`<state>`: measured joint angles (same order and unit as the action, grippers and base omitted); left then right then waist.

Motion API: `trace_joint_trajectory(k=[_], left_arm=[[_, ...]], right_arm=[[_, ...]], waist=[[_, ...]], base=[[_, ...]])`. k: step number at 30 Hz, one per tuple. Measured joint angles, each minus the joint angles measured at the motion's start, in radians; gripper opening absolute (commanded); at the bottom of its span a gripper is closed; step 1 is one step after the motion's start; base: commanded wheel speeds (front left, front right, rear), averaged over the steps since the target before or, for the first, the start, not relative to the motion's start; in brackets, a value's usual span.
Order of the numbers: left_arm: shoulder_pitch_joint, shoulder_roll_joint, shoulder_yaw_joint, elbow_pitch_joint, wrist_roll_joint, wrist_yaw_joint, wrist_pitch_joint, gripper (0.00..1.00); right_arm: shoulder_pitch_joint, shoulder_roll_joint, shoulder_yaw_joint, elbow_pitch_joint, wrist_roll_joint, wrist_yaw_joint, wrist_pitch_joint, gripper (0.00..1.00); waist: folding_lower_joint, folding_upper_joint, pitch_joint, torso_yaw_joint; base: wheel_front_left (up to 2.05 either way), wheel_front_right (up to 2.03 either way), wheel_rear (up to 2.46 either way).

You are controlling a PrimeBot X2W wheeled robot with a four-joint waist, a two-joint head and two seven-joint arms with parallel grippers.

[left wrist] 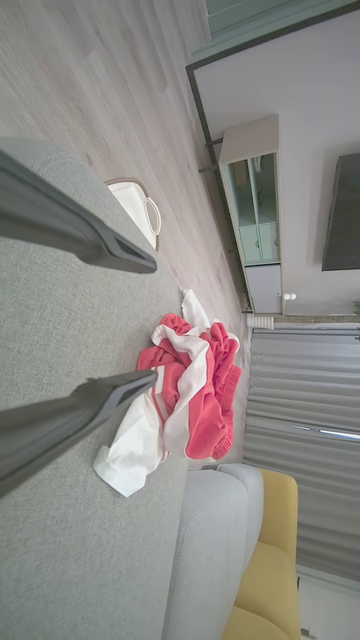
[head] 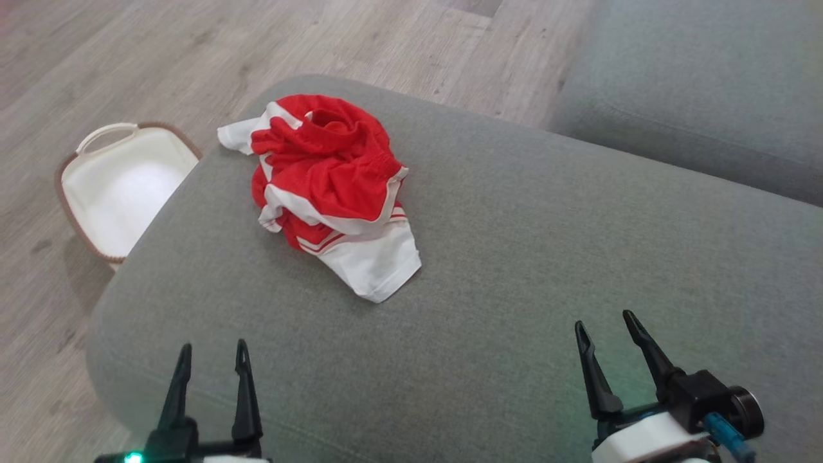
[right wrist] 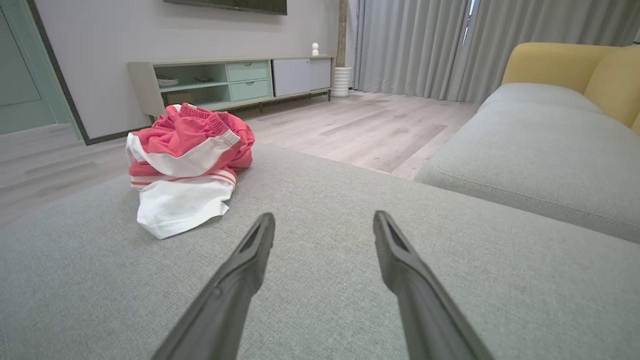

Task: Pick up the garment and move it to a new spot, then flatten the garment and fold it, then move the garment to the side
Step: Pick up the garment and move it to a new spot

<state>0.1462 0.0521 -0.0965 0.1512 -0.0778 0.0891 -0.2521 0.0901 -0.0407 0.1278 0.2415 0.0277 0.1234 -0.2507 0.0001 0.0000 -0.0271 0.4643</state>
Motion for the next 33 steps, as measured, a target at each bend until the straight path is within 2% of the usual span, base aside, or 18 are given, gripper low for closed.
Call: trace_joint_trajectory(k=[5,11,15,18,21,22,26,30,33], left_arm=[[-0.081,0.011,0.0,-0.038,0.034,-0.034,0.0,1.0],[-0.379,0.063,0.001,-0.023,0.051,-0.091,-0.002,1.0],[-0.613,0.069,-0.002,0.104,0.057,-0.112,-0.006,1.0],[-0.795,0.067,-0.007,0.226,0.057,-0.126,0.03,1.0],[-0.959,0.065,-0.011,0.349,0.056,-0.141,0.107,1.0],[-0.959,0.065,-0.011,0.349,0.056,-0.141,0.107,1.0],[-1.115,0.073,-0.001,0.54,0.049,-0.14,0.259,1.0],[-1.206,0.116,0.003,0.723,0.06,-0.117,0.424,1.0],[-1.229,0.152,0.001,0.825,0.079,-0.106,0.497,1.0]], right_arm=[[0.002,0.0,-0.015,-0.011,-0.031,0.0,0.0,1.0],[0.004,-0.005,-0.033,-0.051,-0.082,0.0,0.0,1.0],[-0.017,-0.069,-0.029,-0.079,-0.089,0.0,0.0,1.0],[-0.055,-0.115,-0.027,-0.101,-0.089,0.0,0.0,1.0],[-0.085,-0.149,-0.025,-0.125,-0.089,0.0,0.0,1.0],[-0.085,-0.149,-0.025,-0.125,-0.089,0.0,0.0,1.0],[-0.106,-0.192,-0.019,-0.151,-0.089,0.0,0.0,1.0],[-0.126,-0.212,-0.019,-0.17,-0.089,0.0,0.0,1.0],[-0.14,-0.224,-0.02,-0.18,-0.089,0.001,0.0,1.0]], waist=[[-0.0001,0.0,0.022,0.019],[-0.0001,0.0,0.078,0.035],[0.0,0.0,0.15,0.015],[0.0002,0.0,0.215,-0.017],[0.0002,0.0,0.273,-0.051],[0.0002,0.0,0.273,-0.051],[0.0001,0.0,0.343,-0.101],[0.0002,0.0,0.403,-0.151],[0.0001,-0.0001,0.439,-0.186]], base=[[0.0,0.0,0.0],[0.0,0.0,0.0],[0.0,0.0,0.0],[0.0,0.0,0.0],[0.0,0.0,0.0],[0.0,0.0,0.0],[0.0,0.0,0.0],[0.0,0.0,0.0],[0.0,0.0,0.0]])
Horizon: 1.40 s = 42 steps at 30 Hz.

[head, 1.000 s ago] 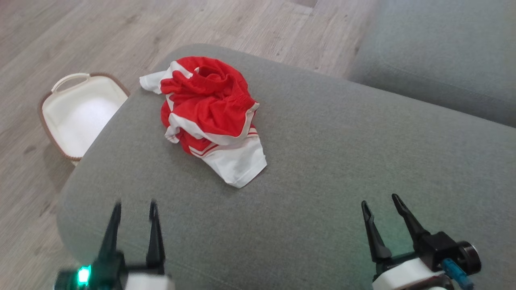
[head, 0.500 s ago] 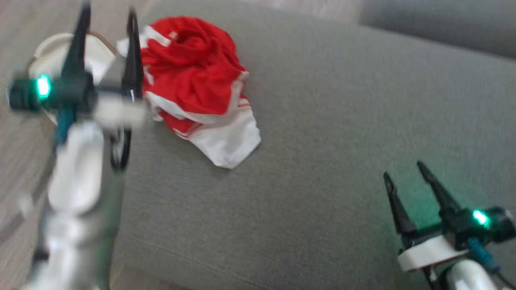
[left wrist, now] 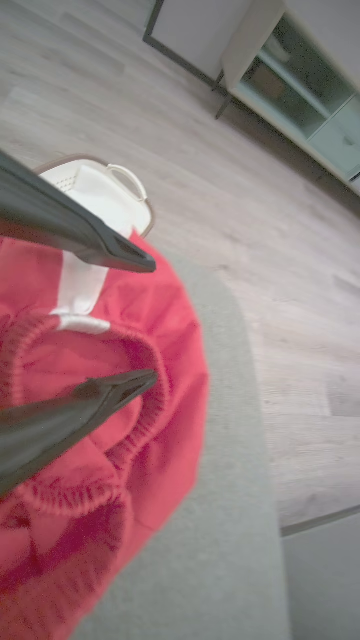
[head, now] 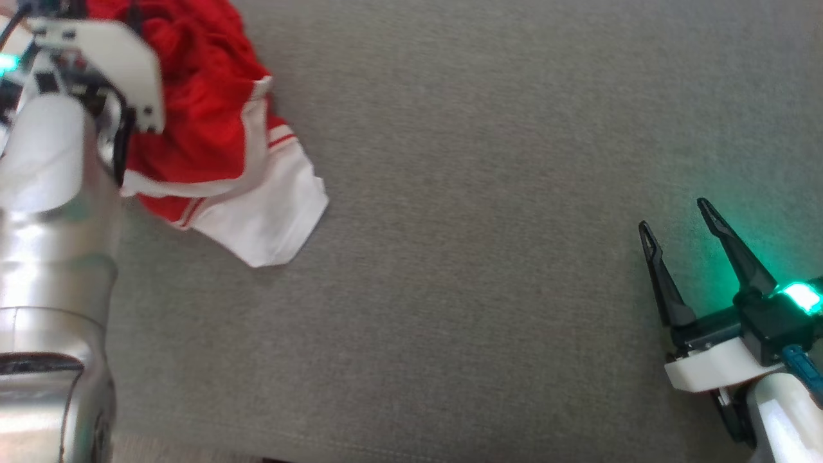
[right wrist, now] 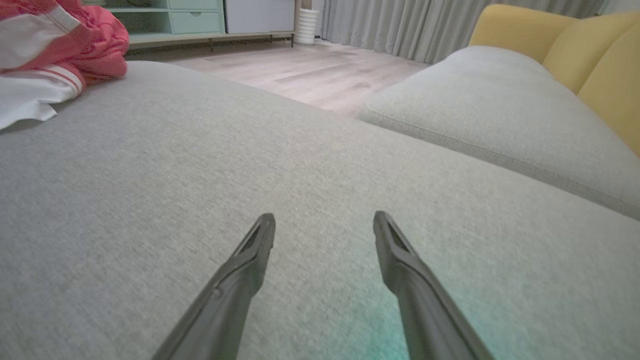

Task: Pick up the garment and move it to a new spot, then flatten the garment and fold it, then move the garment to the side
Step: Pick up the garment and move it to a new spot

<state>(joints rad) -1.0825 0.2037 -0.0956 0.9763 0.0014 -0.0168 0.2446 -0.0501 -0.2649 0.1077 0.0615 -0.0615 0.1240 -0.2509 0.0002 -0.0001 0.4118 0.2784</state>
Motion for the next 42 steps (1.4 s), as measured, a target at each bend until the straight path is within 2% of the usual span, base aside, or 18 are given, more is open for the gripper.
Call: trace_joint_trajectory(k=[2,3,4,5,12,17,25,27,32,35,36,42], left_arm=[[0.001,0.015,-0.001,0.057,0.001,-0.001,0.029,1.0],[0.002,0.018,-0.005,0.08,0.002,-0.006,0.036,0.97],[0.004,0.021,-0.012,0.094,0.011,-0.01,0.035,0.42],[0.003,0.022,-0.018,0.103,0.015,-0.011,0.028,0.0],[-0.002,0.019,-0.029,0.111,0.007,-0.018,-0.125,0.0],[-0.031,0.012,-0.077,0.086,0.026,-0.036,-0.216,0.0],[-0.044,-0.026,-0.21,-0.012,0.06,-0.107,-0.265,0.0],[-0.042,-0.039,-0.243,-0.047,0.046,-0.109,-0.273,0.0],[-0.017,-0.059,-0.368,-0.152,-0.07,-0.116,-0.254,0.0],[-0.006,-0.061,-0.436,-0.228,-0.138,-0.116,-0.245,0.0],[-0.007,-0.058,-0.469,-0.274,-0.192,-0.116,-0.245,0.0],[-0.023,-0.069,-0.485,-0.294,-0.295,-0.115,-0.269,0.0]], right_arm=[[-0.002,0.0,-0.002,-0.003,0.0,0.0,0.0,1.0],[-0.001,0.0,-0.002,-0.003,0.0,0.0,0.0,1.0],[-0.001,0.0,-0.005,-0.003,0.0,0.0,0.0,1.0],[-0.001,0.0,-0.007,-0.003,0.0,0.0,0.0,1.0],[-0.002,0.01,-0.007,0.005,0.0,0.0,0.0,1.0],[-0.001,0.065,0.007,0.029,0.009,0.0,0.0,1.0],[0.058,0.16,0.026,0.067,0.007,0.0,0.0,1.0],[0.093,0.173,0.04,0.082,0.008,0.0,0.0,1.0],[0.153,0.207,0.045,0.104,0.043,0.0,0.0,1.0],[0.159,0.212,0.054,0.106,0.053,0.0,0.0,1.0],[0.163,0.215,0.057,0.106,0.063,0.0,0.0,1.0],[0.164,0.217,0.06,0.098,0.092,0.0,0.0,1.0]], waist=[[0.0,0.0,0.018,-0.02],[0.0,0.0,0.025,-0.028],[-0.0001,0.0,0.032,-0.035],[-0.0001,0.0,0.036,-0.039],[-0.0002,0.0,0.009,-0.029],[-0.0003,0.0001,-0.064,-0.027],[-0.0005,0.0001,-0.239,-0.063],[-0.0005,0.0001,-0.286,-0.084],[-0.0006,0.0001,-0.377,-0.183],[-0.0005,0.0001,-0.412,-0.262],[-0.0005,0.0001,-0.431,-0.318],[-0.0003,0.0001,-0.473,-0.475]], base=[[0.0,0.0,0.0],[0.0,0.0,0.0],[0.0,0.0,0.0],[0.0,0.0,0.0],[0.0,0.0,0.0],[0.0,0.0,0.0],[0.0,0.0,0.0],[0.0,0.0,0.0],[0.0,0.0,0.0],[0.0,0.0,0.0],[0.0,0.0,0.0],[0.0,0.0,0.0]])
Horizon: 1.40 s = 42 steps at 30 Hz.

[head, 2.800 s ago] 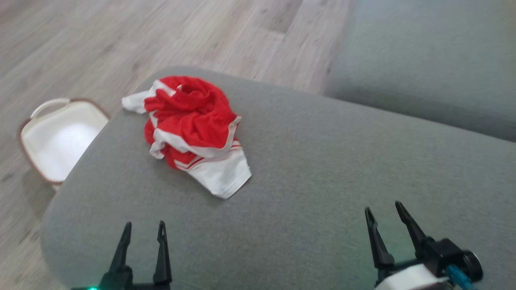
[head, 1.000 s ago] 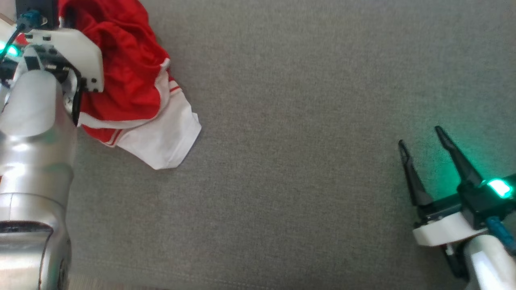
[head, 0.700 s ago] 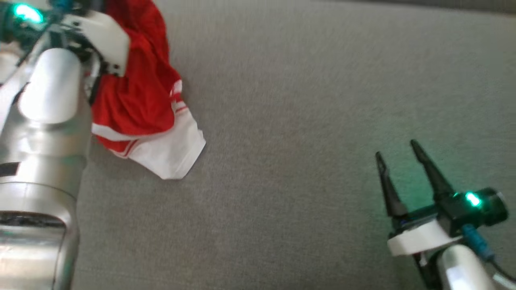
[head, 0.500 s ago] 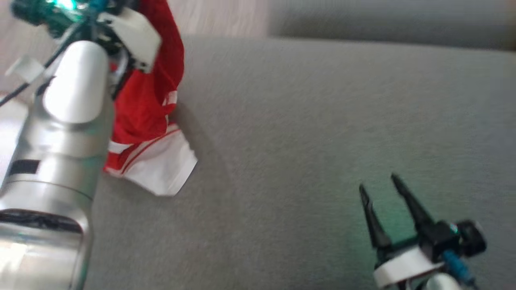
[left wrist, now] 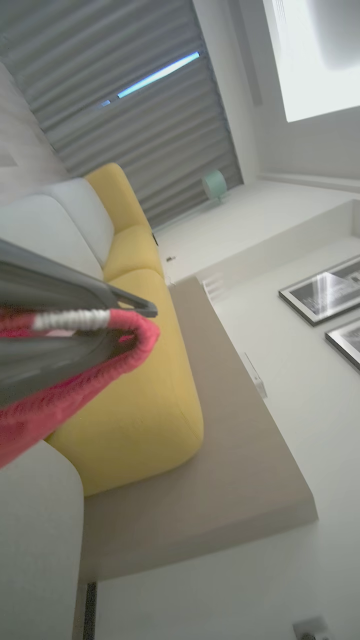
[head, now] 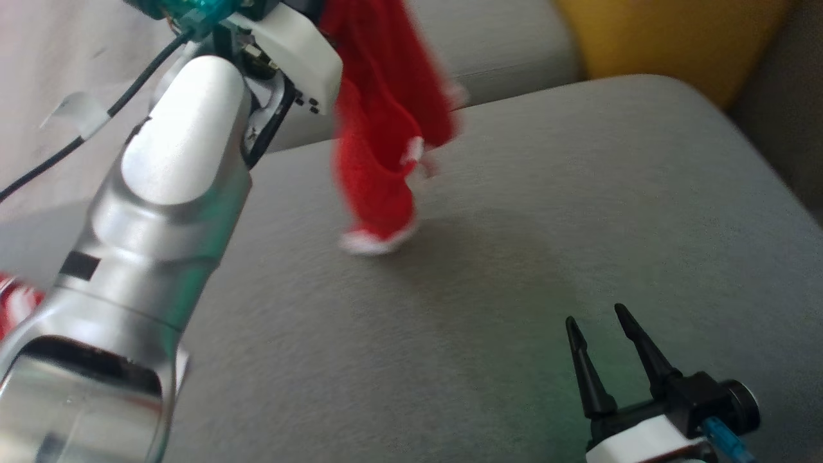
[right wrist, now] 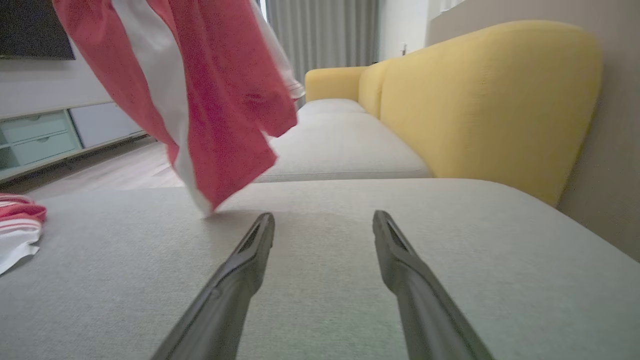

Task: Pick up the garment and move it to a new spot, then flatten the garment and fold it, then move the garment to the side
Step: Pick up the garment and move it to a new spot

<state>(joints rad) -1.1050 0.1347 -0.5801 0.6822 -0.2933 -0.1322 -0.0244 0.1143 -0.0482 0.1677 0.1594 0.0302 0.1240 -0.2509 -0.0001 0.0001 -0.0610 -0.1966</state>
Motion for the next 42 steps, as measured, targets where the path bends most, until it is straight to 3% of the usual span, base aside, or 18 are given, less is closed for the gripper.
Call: trace_joint_trajectory(k=[7,13,19,20,21,22,32,42], left_arm=[[0.056,-0.054,-0.014,0.086,-0.021,0.005,-0.082,0.0],[0.263,-0.06,-0.081,0.186,-0.013,0.006,-0.197,0.0],[0.457,-0.035,-0.061,0.28,-0.013,0.07,-0.219,0.0],[0.463,-0.028,-0.045,0.271,-0.015,0.076,-0.221,0.12],[0.465,-0.022,-0.029,0.26,-0.016,0.083,-0.225,0.97],[0.465,-0.017,-0.018,0.249,-0.016,0.093,-0.225,1.0],[0.664,-0.014,0.123,0.03,-0.003,0.142,-0.228,1.0],[0.942,-0.035,0.237,-0.23,0.033,0.158,-0.228,1.0]], right_arm=[[0.001,0.0,0.002,-0.007,0.001,0.0,0.0,1.0],[0.0,0.0,-0.006,-0.009,0.002,0.0,0.0,1.0],[-0.002,0.0,-0.002,-0.003,0.002,0.0,0.0,1.0],[-0.003,0.0,-0.004,-0.003,0.002,0.0,0.0,1.0],[-0.003,0.0,-0.005,-0.002,0.002,0.0,0.0,1.0],[-0.003,0.0,-0.007,-0.001,0.002,0.0,0.0,1.0],[0.007,0.001,-0.04,0.012,-0.012,0.0,0.0,1.0],[0.065,0.002,-0.111,0.019,-0.004,0.0,0.0,1.0]], waist=[[0.0,0.0,-0.009,-0.112],[0.0004,0.0,0.022,-0.113],[0.0004,0.0,0.048,-0.104],[0.0003,0.0,0.05,-0.102],[0.0003,0.0,0.051,-0.099],[0.0003,0.0,0.05,-0.095],[0.0001,0.0,0.011,-0.005],[0.0,0.0,-0.053,0.132]], base=[[0.0,0.0,0.0],[0.0,0.0,0.0],[0.0,0.0,0.0],[0.0,0.0,0.0],[0.0,0.0,0.0],[0.0,0.0,0.0],[0.0,0.0,0.0],[0.0,0.0,0.0]])
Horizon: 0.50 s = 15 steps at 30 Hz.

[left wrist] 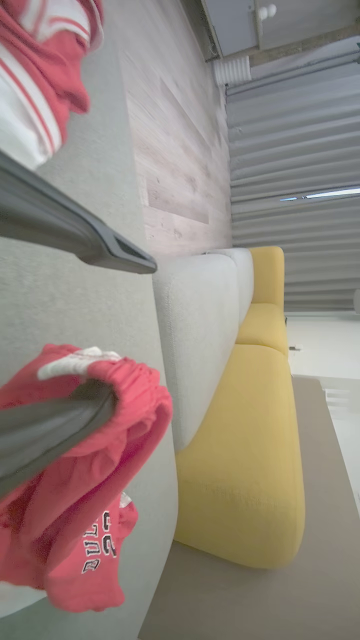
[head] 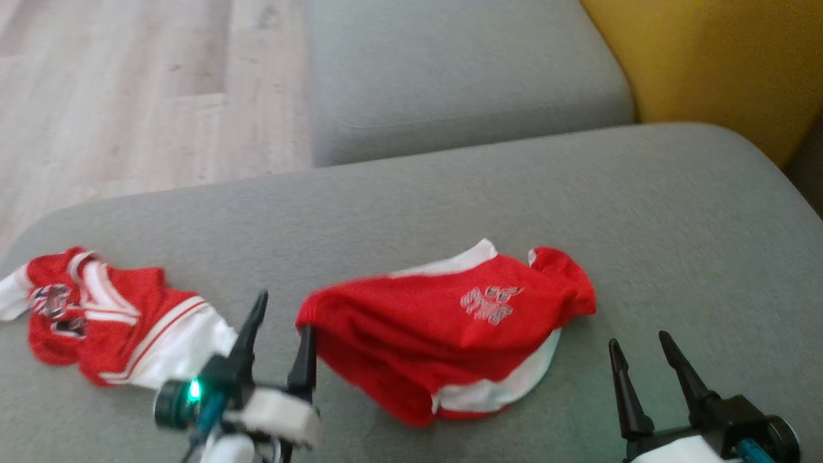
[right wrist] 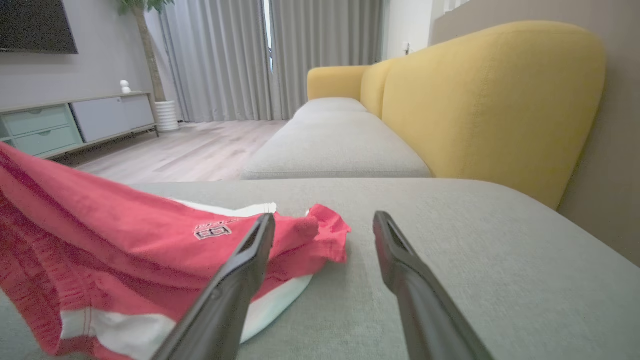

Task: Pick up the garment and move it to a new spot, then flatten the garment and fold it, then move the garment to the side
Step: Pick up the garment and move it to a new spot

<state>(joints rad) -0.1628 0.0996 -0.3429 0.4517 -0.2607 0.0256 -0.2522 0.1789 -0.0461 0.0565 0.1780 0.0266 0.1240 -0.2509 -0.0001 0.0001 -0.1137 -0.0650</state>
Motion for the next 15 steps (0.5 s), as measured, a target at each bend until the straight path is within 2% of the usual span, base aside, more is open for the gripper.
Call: trace_joint_trajectory(k=[4,8,15], left_arm=[[0.1,-0.009,0.026,-0.018,0.015,-0.002,0.0,1.0],[0.171,-0.012,0.037,0.037,0.017,-0.01,0.0,1.0],[0.246,-0.008,0.011,0.082,0.055,-0.054,0.0,1.0]], right_arm=[[0.001,0.001,-0.005,0.0,0.007,0.0,0.0,1.0],[0.013,0.001,-0.005,0.002,0.009,0.0,0.0,1.0],[0.064,0.001,-0.008,0.008,0.018,0.0,0.0,1.0]], waist=[[0.0,0.0,-0.023,0.041],[-0.0001,0.0,-0.047,0.061],[0.0,0.0,-0.075,0.073]], base=[[0.0,0.0,0.0],[0.0,0.0,0.0],[0.0,0.0,0.0]])
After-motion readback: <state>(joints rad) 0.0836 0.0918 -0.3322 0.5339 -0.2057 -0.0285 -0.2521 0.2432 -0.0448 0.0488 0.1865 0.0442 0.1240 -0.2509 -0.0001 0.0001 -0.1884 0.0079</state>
